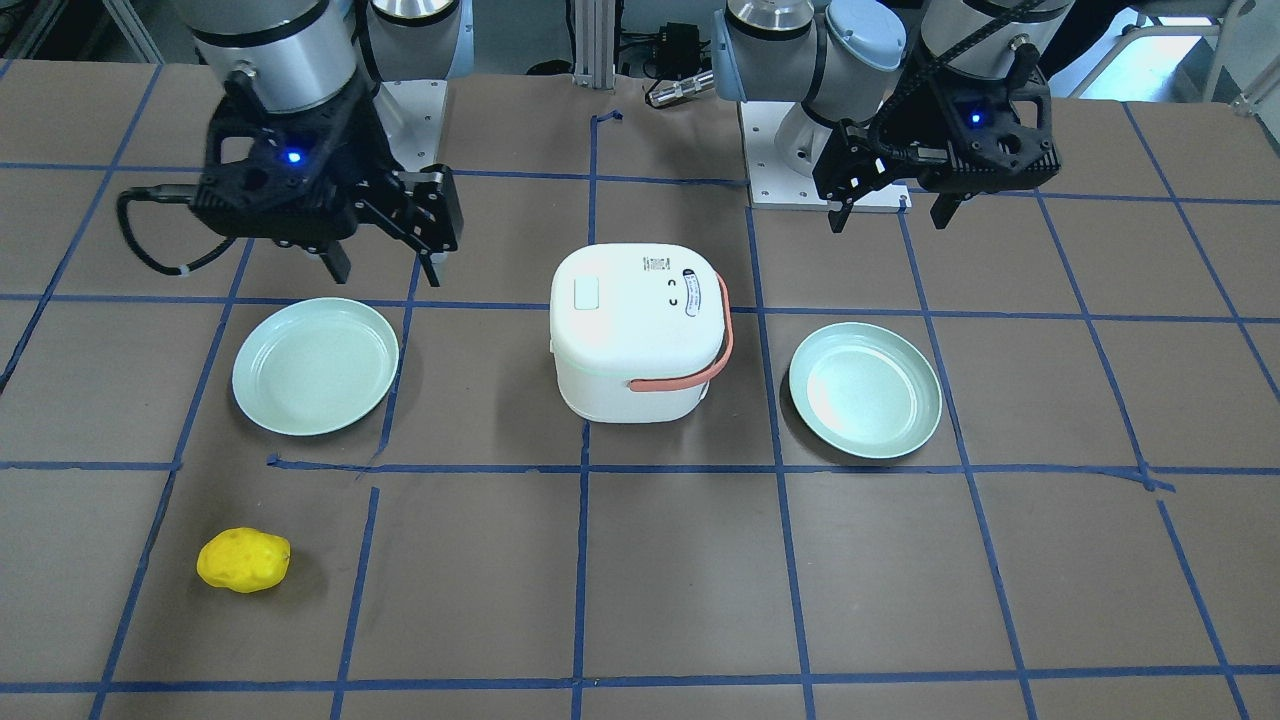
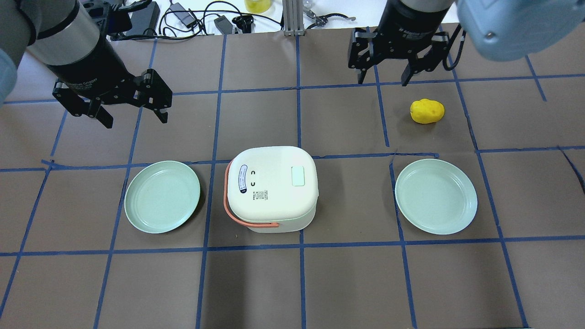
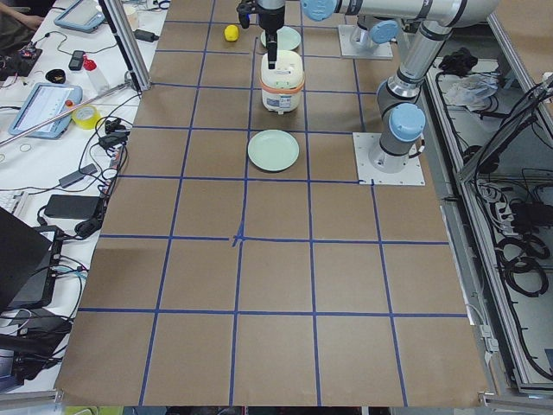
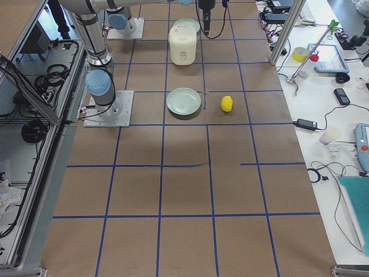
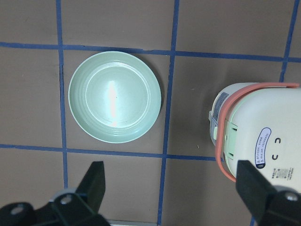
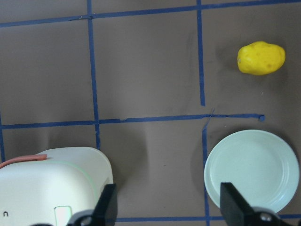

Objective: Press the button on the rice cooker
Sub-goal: 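Move the right gripper over the rice cooker's green lid button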

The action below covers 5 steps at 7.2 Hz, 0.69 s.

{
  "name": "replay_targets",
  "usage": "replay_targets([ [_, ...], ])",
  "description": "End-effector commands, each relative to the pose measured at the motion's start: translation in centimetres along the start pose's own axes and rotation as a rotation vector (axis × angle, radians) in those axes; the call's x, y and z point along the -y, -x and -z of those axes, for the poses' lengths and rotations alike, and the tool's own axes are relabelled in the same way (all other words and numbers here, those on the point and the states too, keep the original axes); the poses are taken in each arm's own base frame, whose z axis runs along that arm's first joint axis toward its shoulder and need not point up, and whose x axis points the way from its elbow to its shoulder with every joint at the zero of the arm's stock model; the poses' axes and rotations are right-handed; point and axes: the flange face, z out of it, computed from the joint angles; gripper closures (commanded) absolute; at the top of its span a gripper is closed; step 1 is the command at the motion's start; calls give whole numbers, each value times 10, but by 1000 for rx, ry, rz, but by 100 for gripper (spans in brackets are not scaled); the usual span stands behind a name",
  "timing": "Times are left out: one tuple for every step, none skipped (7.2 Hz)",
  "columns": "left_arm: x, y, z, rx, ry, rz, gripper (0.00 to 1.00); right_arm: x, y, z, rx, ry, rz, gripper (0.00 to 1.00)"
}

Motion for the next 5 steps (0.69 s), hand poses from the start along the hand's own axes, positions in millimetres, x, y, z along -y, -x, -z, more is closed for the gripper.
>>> replay_targets([
  [0,0,0,0,0,0,0,-21,26,-30,7,62,-42,58],
  [0,0,0,0,0,0,0,-34,40,-47,6,101,-16,79],
  [0,0,0,0,0,0,0,-53,62,-69,-5,135,38,86],
  [0,0,0,0,0,-1,0,-65,82,-82,-20,137,84,89],
  [0,0,0,0,0,0,0,-70,95,-99,-31,155,78,100],
])
